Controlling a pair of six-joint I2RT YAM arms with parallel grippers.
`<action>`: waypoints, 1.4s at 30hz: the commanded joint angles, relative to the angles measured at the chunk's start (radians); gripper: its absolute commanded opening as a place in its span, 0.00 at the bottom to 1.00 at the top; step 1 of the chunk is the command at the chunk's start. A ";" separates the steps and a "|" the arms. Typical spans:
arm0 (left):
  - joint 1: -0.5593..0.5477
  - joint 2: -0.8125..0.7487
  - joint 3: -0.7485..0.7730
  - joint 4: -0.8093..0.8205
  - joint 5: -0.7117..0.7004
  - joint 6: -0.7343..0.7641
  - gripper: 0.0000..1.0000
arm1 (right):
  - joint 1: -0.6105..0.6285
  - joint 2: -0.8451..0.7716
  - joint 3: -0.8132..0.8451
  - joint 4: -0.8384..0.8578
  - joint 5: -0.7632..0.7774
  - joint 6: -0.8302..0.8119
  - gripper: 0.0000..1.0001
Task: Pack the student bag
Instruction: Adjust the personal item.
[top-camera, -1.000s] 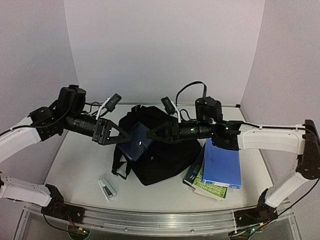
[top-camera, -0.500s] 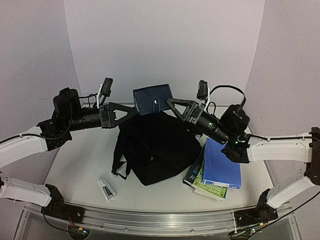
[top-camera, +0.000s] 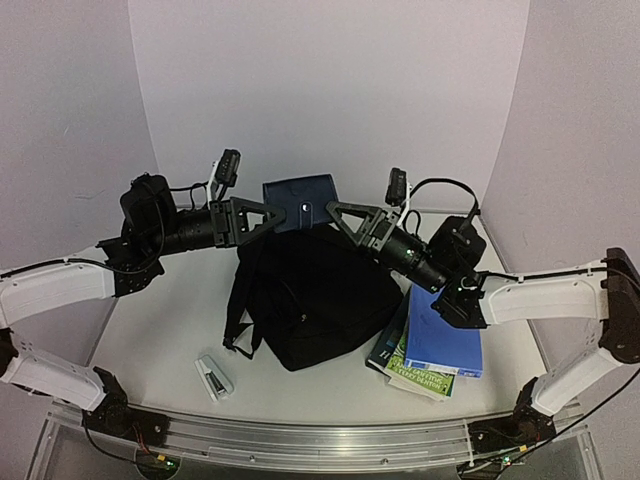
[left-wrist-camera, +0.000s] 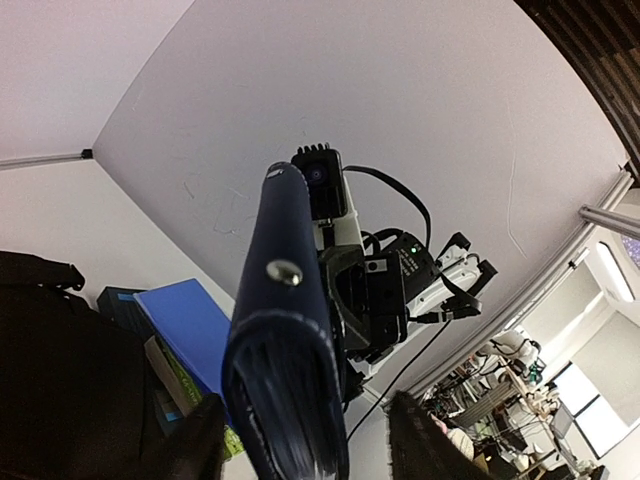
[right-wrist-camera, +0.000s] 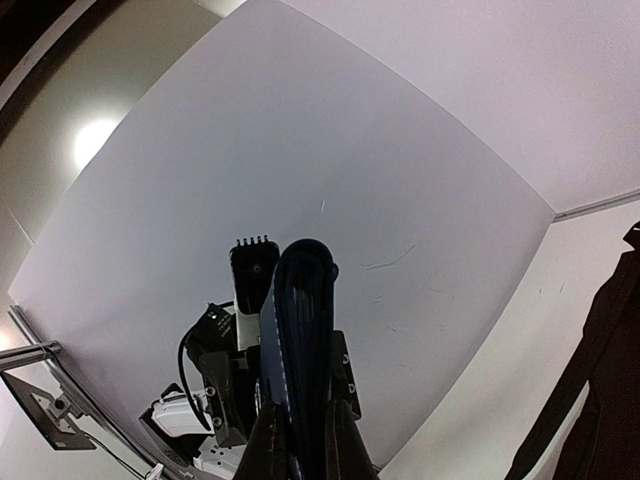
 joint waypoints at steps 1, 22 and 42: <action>-0.003 0.027 0.054 0.074 0.026 -0.033 0.29 | 0.007 0.017 0.011 0.086 0.005 0.014 0.00; 0.006 0.082 0.305 -0.961 0.427 0.453 0.00 | -0.105 -0.037 0.284 -0.965 -0.392 -0.623 0.98; 0.006 0.176 0.352 -1.073 0.491 0.515 0.00 | -0.098 0.024 0.251 -0.815 -0.727 -0.492 0.86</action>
